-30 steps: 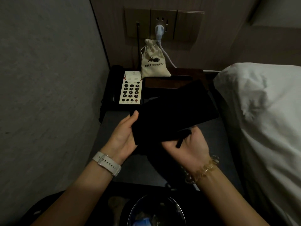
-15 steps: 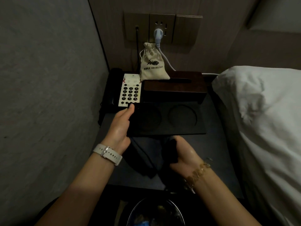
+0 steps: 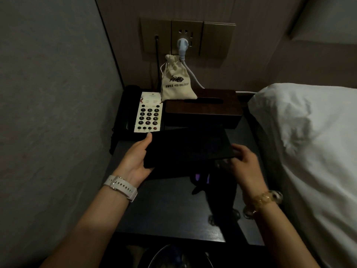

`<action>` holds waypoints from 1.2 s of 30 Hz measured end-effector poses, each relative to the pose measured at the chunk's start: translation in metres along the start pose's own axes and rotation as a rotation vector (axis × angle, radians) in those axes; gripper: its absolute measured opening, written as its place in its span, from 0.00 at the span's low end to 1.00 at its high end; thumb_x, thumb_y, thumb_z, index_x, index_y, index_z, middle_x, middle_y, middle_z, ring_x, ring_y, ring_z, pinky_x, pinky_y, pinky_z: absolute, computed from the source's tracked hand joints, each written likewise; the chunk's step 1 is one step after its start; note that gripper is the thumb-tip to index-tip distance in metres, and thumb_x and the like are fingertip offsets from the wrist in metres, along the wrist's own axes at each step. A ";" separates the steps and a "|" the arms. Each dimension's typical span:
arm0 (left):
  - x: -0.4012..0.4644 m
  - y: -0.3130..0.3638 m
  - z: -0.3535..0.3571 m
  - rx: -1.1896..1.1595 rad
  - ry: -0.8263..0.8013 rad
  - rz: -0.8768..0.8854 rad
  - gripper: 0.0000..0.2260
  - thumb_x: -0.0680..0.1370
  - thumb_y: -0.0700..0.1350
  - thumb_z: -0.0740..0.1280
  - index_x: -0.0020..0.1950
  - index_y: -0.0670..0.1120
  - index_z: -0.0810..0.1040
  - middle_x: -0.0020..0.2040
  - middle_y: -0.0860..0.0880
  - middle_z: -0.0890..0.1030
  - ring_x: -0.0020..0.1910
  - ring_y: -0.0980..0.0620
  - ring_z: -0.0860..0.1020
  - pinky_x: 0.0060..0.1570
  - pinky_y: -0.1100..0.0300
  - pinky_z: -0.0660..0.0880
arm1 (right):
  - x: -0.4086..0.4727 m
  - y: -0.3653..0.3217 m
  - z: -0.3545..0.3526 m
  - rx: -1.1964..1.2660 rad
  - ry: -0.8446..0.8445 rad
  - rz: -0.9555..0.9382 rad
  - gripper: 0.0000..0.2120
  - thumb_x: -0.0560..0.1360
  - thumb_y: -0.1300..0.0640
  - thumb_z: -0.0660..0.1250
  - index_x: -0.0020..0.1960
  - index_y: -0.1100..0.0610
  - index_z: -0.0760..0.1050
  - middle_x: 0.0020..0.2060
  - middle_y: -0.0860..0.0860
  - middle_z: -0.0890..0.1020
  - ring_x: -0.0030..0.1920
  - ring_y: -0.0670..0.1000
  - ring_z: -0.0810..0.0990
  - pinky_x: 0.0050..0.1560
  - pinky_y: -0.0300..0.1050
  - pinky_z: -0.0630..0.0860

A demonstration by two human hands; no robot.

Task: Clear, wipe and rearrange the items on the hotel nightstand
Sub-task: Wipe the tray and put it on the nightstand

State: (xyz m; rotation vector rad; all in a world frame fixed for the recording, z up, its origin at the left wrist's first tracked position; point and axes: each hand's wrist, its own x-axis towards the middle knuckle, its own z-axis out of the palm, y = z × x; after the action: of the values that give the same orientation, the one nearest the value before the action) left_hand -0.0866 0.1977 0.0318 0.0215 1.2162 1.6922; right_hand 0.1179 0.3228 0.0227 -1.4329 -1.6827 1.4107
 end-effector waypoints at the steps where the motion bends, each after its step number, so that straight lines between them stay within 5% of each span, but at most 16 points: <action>1: 0.002 -0.001 0.000 -0.001 -0.008 -0.011 0.12 0.81 0.49 0.62 0.60 0.45 0.79 0.49 0.47 0.85 0.42 0.51 0.85 0.39 0.58 0.83 | 0.002 -0.002 -0.006 0.106 0.034 -0.003 0.16 0.79 0.66 0.56 0.63 0.58 0.74 0.47 0.57 0.82 0.42 0.54 0.81 0.41 0.49 0.79; 4: 0.010 -0.007 0.002 -0.012 -0.040 -0.045 0.11 0.81 0.49 0.62 0.56 0.46 0.80 0.48 0.47 0.86 0.44 0.50 0.85 0.37 0.57 0.82 | 0.004 -0.004 -0.020 0.426 -0.007 0.062 0.12 0.82 0.58 0.55 0.58 0.59 0.76 0.40 0.58 0.81 0.34 0.52 0.79 0.28 0.43 0.78; 6: 0.015 -0.009 0.004 -0.063 -0.054 -0.065 0.10 0.80 0.48 0.64 0.57 0.46 0.80 0.51 0.45 0.86 0.48 0.48 0.85 0.41 0.54 0.83 | 0.008 -0.002 -0.023 0.432 -0.058 0.061 0.10 0.81 0.56 0.61 0.57 0.59 0.77 0.38 0.56 0.78 0.33 0.51 0.78 0.28 0.42 0.80; 10: 0.026 -0.012 0.011 -0.276 -0.181 -0.104 0.14 0.77 0.39 0.65 0.62 0.40 0.76 0.60 0.38 0.81 0.59 0.41 0.81 0.56 0.44 0.79 | 0.020 0.002 -0.022 0.430 -0.032 0.078 0.11 0.77 0.70 0.63 0.58 0.64 0.76 0.40 0.58 0.81 0.33 0.50 0.83 0.36 0.41 0.83; 16: 0.038 -0.020 0.012 0.077 -0.304 -0.027 0.17 0.81 0.33 0.56 0.68 0.42 0.73 0.63 0.39 0.79 0.61 0.40 0.79 0.50 0.46 0.81 | 0.042 0.011 -0.021 0.467 -0.008 0.131 0.10 0.80 0.67 0.59 0.52 0.63 0.79 0.39 0.57 0.82 0.36 0.51 0.83 0.34 0.40 0.81; 20: 0.044 -0.025 0.010 0.455 -0.190 0.078 0.13 0.82 0.36 0.60 0.65 0.41 0.73 0.51 0.38 0.84 0.44 0.46 0.85 0.39 0.58 0.82 | 0.052 0.015 -0.016 0.366 -0.058 0.093 0.12 0.76 0.68 0.65 0.56 0.55 0.77 0.42 0.50 0.84 0.37 0.45 0.85 0.35 0.33 0.79; 23: 0.050 -0.030 0.008 0.682 -0.071 0.154 0.14 0.80 0.37 0.64 0.65 0.39 0.72 0.36 0.41 0.81 0.26 0.54 0.79 0.26 0.62 0.78 | 0.061 0.018 -0.009 0.238 -0.055 0.062 0.19 0.74 0.70 0.68 0.60 0.53 0.75 0.42 0.45 0.82 0.36 0.39 0.83 0.34 0.30 0.77; 25: 0.055 -0.034 0.003 0.876 0.008 0.249 0.14 0.78 0.40 0.68 0.63 0.45 0.74 0.30 0.46 0.80 0.23 0.55 0.75 0.23 0.63 0.73 | 0.067 0.020 -0.006 0.151 -0.051 0.033 0.23 0.72 0.70 0.70 0.64 0.55 0.74 0.46 0.46 0.82 0.39 0.39 0.83 0.36 0.31 0.77; 27: 0.058 -0.037 -0.001 1.048 0.093 0.363 0.18 0.77 0.44 0.70 0.66 0.50 0.73 0.28 0.48 0.80 0.22 0.57 0.75 0.23 0.65 0.71 | 0.071 0.022 -0.003 0.057 -0.051 0.002 0.26 0.71 0.69 0.72 0.66 0.56 0.74 0.50 0.48 0.82 0.45 0.41 0.81 0.43 0.35 0.77; 31: 0.062 -0.040 -0.001 1.222 0.207 0.502 0.20 0.74 0.51 0.72 0.63 0.46 0.76 0.30 0.50 0.78 0.27 0.58 0.76 0.27 0.65 0.71 | 0.071 0.022 -0.002 -0.124 -0.045 -0.068 0.28 0.68 0.63 0.77 0.67 0.56 0.75 0.54 0.51 0.83 0.54 0.49 0.82 0.55 0.44 0.78; 34: 0.063 -0.040 -0.002 1.240 0.145 0.502 0.20 0.73 0.49 0.74 0.63 0.44 0.76 0.33 0.53 0.75 0.31 0.61 0.76 0.31 0.69 0.68 | 0.070 0.022 -0.003 -0.230 -0.025 -0.125 0.30 0.67 0.60 0.78 0.67 0.56 0.74 0.53 0.49 0.82 0.51 0.45 0.80 0.49 0.35 0.76; 36: 0.062 -0.040 -0.003 1.305 0.122 0.519 0.22 0.75 0.46 0.72 0.66 0.41 0.74 0.37 0.50 0.76 0.37 0.55 0.78 0.39 0.61 0.74 | 0.070 0.021 -0.001 -0.278 -0.002 -0.163 0.30 0.66 0.61 0.78 0.67 0.56 0.74 0.49 0.45 0.79 0.45 0.38 0.76 0.43 0.25 0.70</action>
State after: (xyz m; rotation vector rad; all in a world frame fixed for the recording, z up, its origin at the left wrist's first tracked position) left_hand -0.0905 0.2394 -0.0292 1.1007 2.3422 0.9954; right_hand 0.1055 0.3854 -0.0123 -1.3981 -2.0085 1.1247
